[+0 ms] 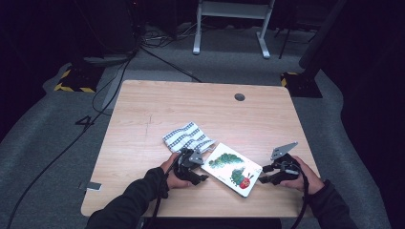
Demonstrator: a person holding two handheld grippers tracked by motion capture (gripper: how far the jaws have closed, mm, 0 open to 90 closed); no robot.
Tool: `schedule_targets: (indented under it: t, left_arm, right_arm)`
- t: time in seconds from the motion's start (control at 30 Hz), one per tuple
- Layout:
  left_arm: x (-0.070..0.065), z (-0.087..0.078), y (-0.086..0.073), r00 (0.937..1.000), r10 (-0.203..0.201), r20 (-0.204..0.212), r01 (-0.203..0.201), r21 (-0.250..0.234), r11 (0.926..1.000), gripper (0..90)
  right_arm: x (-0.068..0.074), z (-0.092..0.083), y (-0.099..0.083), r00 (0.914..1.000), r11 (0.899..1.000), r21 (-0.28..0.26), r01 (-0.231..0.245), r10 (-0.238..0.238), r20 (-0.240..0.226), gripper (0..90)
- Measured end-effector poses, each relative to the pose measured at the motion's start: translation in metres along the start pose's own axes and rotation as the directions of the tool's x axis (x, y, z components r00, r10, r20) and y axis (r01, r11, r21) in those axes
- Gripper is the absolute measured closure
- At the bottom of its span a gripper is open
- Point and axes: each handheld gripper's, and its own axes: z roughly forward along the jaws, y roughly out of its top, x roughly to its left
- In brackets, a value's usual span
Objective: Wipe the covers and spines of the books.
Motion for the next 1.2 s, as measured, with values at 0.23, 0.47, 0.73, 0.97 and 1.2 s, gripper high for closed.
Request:
schedule_targets:
  t: [0.23, 0.47, 0.73, 0.97, 1.2]
  left_arm:
    - [-0.001, 0.0, 0.0, 1.0, 0.002, -0.003, -0.002, 0.004, 1.0, 41.5]
    - [-0.001, 0.0, 0.0, 0.9999, 0.012, -0.01, -0.012, 0.006, 0.9999, 41.5]
    - [-0.002, 0.001, 0.0, 0.9998, 0.015, -0.011, -0.015, 0.006, 0.9999, 41.0]
    - [-0.003, 0.0, 0.001, 0.9999, 0.011, -0.007, -0.011, 0.014, 0.9998, 39.9]
    - [-0.004, 0.002, 0.001, 0.9999, 0.006, -0.014, -0.006, 0.004, 1.0, 38.3]
  right_arm:
    - [-0.005, -0.002, 0.002, 0.996, 0.995, -0.086, -0.055, 0.048, -0.076, 36.1]
    - [-0.008, -0.004, -0.003, 0.9914, 0.993, -0.109, -0.05, 0.036, -0.126, 28.8]
    - [-0.01, -0.001, -0.007, 0.9889, 0.993, -0.107, -0.045, 0.03, -0.146, 27.4]
    - [-0.008, 0.006, 0.003, 0.993, 0.992, -0.106, -0.075, 0.064, -0.099, 34.8]
    - [-0.01, 0.01, 0.009, 0.9913, 0.986, -0.119, -0.112, 0.103, -0.082, 45.4]
